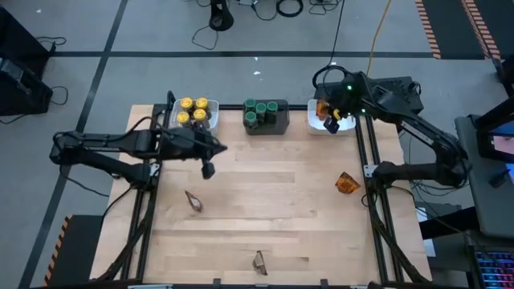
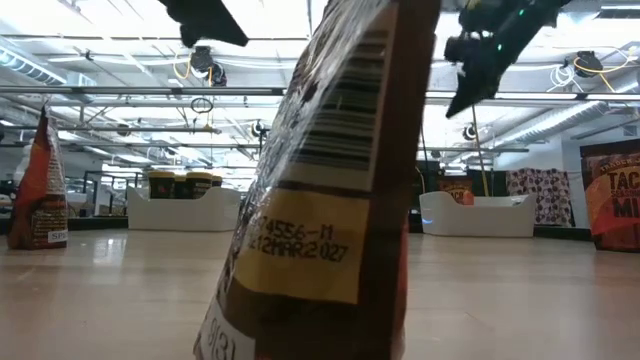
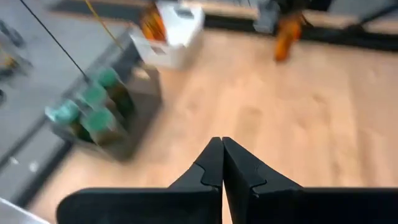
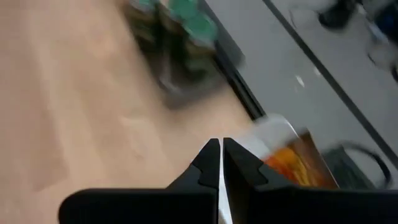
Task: Sort spices by type
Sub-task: Put the top left orange seasoning pack into the right white bin
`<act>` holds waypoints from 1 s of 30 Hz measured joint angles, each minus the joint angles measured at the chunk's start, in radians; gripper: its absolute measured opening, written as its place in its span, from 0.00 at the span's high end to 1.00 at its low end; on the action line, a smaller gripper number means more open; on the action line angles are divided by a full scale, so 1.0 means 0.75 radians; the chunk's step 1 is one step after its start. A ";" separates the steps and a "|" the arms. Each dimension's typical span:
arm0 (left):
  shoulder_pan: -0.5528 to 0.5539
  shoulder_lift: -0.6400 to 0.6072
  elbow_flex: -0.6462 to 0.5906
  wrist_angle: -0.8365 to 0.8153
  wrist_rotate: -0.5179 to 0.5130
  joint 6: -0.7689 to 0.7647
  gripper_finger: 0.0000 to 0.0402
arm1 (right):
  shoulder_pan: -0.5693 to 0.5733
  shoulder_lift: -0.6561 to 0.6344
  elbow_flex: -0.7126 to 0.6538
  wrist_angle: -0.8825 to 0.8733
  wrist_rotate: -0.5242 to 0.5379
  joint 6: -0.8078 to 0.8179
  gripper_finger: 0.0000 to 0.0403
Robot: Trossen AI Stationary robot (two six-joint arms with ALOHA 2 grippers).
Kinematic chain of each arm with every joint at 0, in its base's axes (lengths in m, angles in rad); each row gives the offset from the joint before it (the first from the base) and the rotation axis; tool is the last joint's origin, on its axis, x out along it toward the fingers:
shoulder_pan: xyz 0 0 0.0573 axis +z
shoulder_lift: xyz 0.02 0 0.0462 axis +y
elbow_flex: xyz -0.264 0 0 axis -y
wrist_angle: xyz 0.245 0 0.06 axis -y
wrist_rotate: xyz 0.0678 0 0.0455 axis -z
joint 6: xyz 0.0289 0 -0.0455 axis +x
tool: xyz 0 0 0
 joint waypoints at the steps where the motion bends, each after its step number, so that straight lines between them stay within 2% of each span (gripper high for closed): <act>1: -0.032 0.001 0.013 -0.048 0.000 -0.044 0.98 | 0.020 -0.022 0.000 0.007 -0.025 -0.002 1.00; 8: -0.191 0.001 0.116 -0.337 -0.017 -0.588 0.98 | 0.139 -0.092 0.000 -0.010 -0.043 0.019 1.00; 10: -0.255 0.006 0.161 -0.392 -0.005 -0.661 0.98 | 0.170 -0.093 0.000 -0.021 -0.043 0.025 1.00; 15: -0.417 0.057 0.278 -0.527 -0.051 -0.681 0.98 | 0.247 -0.093 0.000 -0.069 -0.043 0.026 1.00; 19: -0.487 0.098 0.312 -0.626 -0.060 -0.618 0.98 | 0.299 -0.093 0.000 -0.079 -0.036 0.019 1.00; 21: -0.496 0.132 0.312 -0.663 -0.007 -0.554 0.98 | 0.317 -0.093 0.000 -0.079 -0.036 0.015 1.00; 24: -0.506 0.189 0.312 -0.679 0.143 -0.380 0.98 | 0.335 -0.093 0.000 -0.084 -0.035 -0.002 1.00; 26: -0.512 0.230 0.312 -0.678 0.223 -0.335 0.98 | 0.341 -0.093 0.000 -0.100 -0.035 -0.012 1.00; 30: -0.509 0.308 0.312 -0.675 0.237 -0.332 0.98 | 0.341 -0.093 0.000 -0.125 -0.035 -0.042 1.00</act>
